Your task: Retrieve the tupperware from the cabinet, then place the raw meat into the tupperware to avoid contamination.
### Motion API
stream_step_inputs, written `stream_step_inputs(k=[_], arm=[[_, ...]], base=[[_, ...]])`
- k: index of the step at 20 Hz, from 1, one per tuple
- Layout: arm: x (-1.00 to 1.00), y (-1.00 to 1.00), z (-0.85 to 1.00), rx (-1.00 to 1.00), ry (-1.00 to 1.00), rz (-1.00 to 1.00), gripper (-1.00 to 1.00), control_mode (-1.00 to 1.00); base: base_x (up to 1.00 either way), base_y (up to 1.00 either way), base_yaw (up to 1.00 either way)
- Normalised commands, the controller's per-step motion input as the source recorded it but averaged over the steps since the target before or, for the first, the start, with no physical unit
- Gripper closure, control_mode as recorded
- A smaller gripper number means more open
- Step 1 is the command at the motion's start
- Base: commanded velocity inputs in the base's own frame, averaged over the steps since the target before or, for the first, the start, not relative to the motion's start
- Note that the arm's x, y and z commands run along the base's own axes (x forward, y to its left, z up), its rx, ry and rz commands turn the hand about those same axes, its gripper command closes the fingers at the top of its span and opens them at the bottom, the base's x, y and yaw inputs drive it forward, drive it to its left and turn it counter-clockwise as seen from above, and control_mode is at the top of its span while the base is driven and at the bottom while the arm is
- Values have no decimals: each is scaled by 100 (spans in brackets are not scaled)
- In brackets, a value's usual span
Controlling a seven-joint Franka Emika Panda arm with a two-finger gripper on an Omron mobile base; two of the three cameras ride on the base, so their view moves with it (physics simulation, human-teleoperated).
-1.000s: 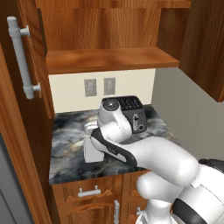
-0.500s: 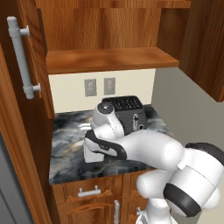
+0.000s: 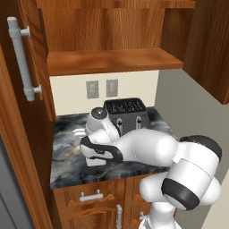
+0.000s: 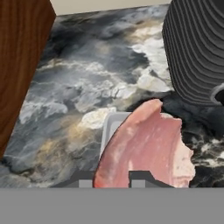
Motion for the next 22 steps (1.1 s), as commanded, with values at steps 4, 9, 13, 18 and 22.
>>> stream_step_inputs(k=[4, 9, 13, 18, 22], arm=[[-8, -9, -4, 0, 0, 0, 100, -100], [-17, -6, -6, 0, 0, 0, 100, -100], [-22, 0, -11, 1, 0, 0, 100, -100], [-14, -1, -8, 0, 0, 0, 100, -100], [-6, -11, -3, 0, 1, 0, 100, -100]], base=[[0, 0, 0], [0, 0, 0], [0, 0, 0], [0, 0, 0], [0, 0, 0]])
